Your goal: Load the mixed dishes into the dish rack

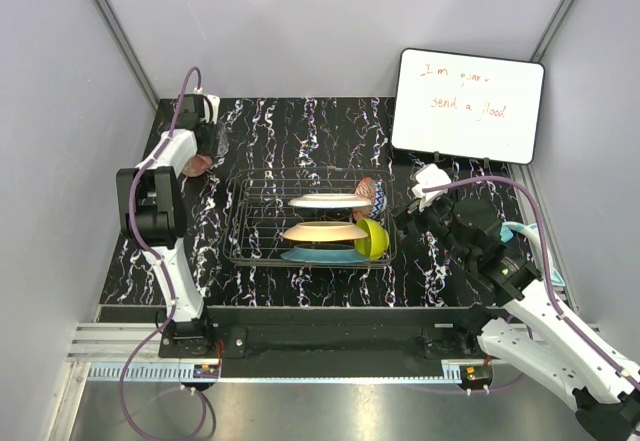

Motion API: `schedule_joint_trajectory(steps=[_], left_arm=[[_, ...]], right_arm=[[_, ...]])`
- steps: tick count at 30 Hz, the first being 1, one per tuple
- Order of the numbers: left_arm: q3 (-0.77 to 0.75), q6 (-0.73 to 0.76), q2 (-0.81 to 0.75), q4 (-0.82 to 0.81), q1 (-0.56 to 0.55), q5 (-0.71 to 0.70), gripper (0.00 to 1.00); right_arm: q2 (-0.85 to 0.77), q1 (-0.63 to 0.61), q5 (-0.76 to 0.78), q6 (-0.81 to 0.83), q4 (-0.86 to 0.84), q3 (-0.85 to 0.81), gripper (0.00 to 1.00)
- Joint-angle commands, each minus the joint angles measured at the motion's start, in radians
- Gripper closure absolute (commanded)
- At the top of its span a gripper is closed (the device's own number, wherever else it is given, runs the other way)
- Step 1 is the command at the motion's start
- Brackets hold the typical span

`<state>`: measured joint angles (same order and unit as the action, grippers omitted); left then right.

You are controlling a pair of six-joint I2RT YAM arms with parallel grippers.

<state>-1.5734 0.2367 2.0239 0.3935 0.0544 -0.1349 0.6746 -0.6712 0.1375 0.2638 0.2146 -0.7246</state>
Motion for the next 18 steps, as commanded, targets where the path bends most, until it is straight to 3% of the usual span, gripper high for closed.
schedule_joint_trajectory(steps=[1,3,6,8,9,18], left_arm=[[0.038,0.001,-0.074,0.024,0.002,0.055,0.55],[0.058,0.006,-0.086,0.037,0.004,0.07,0.7],[0.075,0.01,-0.113,0.06,0.005,0.083,0.86],[0.082,0.009,-0.132,0.085,0.005,0.095,0.9],[0.087,0.01,-0.142,0.091,0.009,0.101,0.99],[0.165,-0.013,-0.306,0.228,0.021,0.213,1.0]], right_arm=[[0.011,0.001,-0.013,-0.006,-0.034,-0.001,0.0],[0.014,0.001,-0.016,-0.008,-0.035,0.002,0.0],[0.014,0.001,-0.016,-0.009,-0.038,0.007,0.0],[0.013,0.001,-0.016,-0.006,-0.038,0.01,0.0],[0.013,0.001,-0.015,-0.005,-0.04,0.008,0.0],[0.019,0.002,-0.022,0.002,-0.049,0.013,0.0]])
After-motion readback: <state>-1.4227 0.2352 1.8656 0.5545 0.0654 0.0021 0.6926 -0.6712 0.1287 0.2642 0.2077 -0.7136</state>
